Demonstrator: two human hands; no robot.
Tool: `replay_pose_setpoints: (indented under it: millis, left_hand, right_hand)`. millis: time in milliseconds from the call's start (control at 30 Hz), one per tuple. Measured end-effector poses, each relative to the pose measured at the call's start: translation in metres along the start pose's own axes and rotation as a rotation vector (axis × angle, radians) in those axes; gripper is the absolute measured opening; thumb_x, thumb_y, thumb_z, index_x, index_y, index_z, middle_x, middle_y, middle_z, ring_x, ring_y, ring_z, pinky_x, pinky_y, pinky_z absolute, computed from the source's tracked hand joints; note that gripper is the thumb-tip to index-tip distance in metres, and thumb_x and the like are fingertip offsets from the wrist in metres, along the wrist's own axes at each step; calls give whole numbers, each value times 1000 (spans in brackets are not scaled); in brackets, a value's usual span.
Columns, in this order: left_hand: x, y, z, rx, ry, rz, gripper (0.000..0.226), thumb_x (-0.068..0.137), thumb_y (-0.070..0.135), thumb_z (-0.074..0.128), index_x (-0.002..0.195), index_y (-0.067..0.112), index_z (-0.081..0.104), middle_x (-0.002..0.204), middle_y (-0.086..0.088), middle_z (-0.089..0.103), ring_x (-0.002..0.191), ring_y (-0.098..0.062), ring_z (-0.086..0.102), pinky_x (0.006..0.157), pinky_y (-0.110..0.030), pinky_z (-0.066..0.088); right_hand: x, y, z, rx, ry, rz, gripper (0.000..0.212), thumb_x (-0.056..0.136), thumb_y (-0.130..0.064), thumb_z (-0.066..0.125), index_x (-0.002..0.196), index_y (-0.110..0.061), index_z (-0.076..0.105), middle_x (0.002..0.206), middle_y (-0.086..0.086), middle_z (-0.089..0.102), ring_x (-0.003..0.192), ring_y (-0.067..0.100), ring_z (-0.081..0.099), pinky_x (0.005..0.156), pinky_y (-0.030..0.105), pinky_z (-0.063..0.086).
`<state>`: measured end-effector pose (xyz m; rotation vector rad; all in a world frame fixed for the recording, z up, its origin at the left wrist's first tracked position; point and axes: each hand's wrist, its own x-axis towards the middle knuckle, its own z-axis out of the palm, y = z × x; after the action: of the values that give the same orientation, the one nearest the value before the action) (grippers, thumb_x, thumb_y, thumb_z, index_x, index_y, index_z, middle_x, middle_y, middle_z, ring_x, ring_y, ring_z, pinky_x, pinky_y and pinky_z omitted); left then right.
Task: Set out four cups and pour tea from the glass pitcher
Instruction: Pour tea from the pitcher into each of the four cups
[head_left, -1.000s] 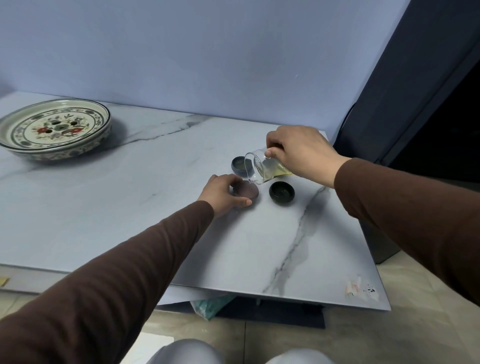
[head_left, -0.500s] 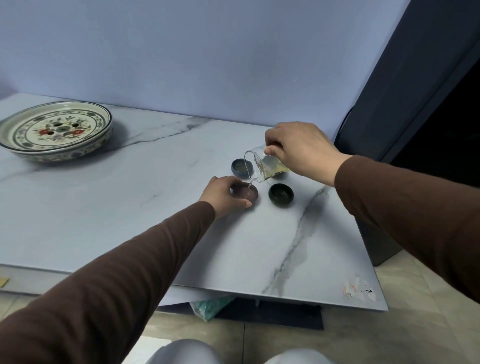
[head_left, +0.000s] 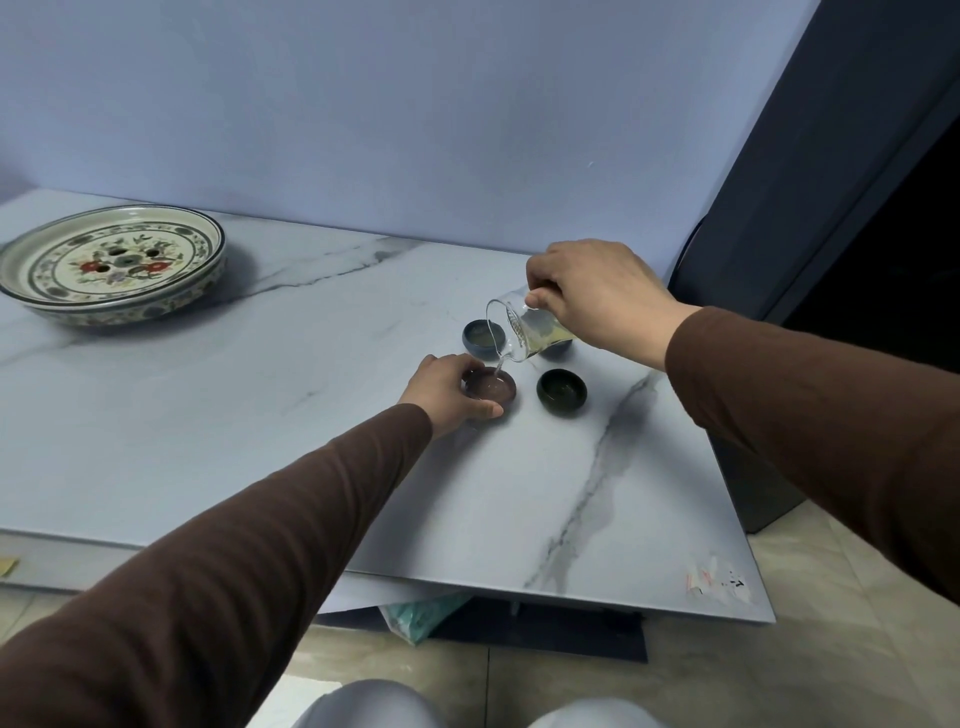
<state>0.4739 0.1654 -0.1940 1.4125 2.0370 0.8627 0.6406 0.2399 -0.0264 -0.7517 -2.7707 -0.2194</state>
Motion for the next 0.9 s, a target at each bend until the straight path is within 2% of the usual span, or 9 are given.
replay_pose_setpoints:
  millis: [133, 233, 400, 500, 667, 800, 900]
  left_hand:
    - [-1, 0, 0, 9, 7, 10, 66, 64, 43, 84, 124, 31, 60, 108, 4, 56, 116, -16, 44, 93, -28, 39]
    - [-1, -1, 0, 7, 11, 0, 67, 64, 44, 84, 125, 30, 60, 108, 3, 54, 115, -16, 44, 95, -30, 40]
    - [-3, 0, 1, 24, 23, 16, 67, 65, 44, 83, 126, 27, 60, 104, 7, 54, 116, -17, 43, 95, -30, 40]
    - [-3, 0, 2, 24, 21, 5, 69, 66, 45, 82, 128, 27, 59, 111, 6, 58, 117, -18, 44, 97, -32, 41]
    - [-4, 3, 2, 106, 18, 50, 84, 68, 48, 79, 141, 27, 44, 131, 0, 50, 126, -21, 38, 104, -33, 36]
    - [8, 14, -9, 66, 91, 101, 85, 67, 52, 78, 140, 30, 42, 132, 2, 44, 127, -19, 33, 104, -30, 32]
    - [30, 30, -16, 129, 134, 148, 75, 72, 50, 75, 137, 24, 48, 131, 1, 49, 125, -22, 35, 105, -32, 34]
  right_hand:
    - [-1, 2, 1, -2, 7, 5, 18, 97, -33, 54, 94, -18, 62, 96, 3, 63, 90, 30, 57, 67, 32, 33]
    - [-3, 6, 3, 13, 2, 30, 19, 96, -34, 54, 93, -17, 63, 95, 3, 64, 89, 30, 58, 67, 33, 36]
    - [-13, 22, 14, 197, -22, 234, 17, 93, -36, 58, 86, -22, 64, 81, -4, 63, 79, 20, 51, 64, 31, 31]
    - [-22, 36, 26, 387, -45, 398, 20, 92, -38, 58, 84, -23, 68, 77, -8, 64, 77, 18, 54, 59, 28, 34]
    - [-30, 59, 45, 748, -35, 620, 21, 93, -36, 59, 82, -23, 71, 87, -1, 70, 76, 16, 55, 70, 32, 43]
    - [-28, 79, 45, 814, 45, 700, 24, 91, -39, 58, 74, -26, 69, 91, -3, 73, 83, 16, 59, 76, 34, 48]
    - [-26, 93, 39, 789, 115, 716, 25, 90, -40, 58, 75, -24, 69, 87, 0, 73, 75, 16, 56, 69, 33, 44]
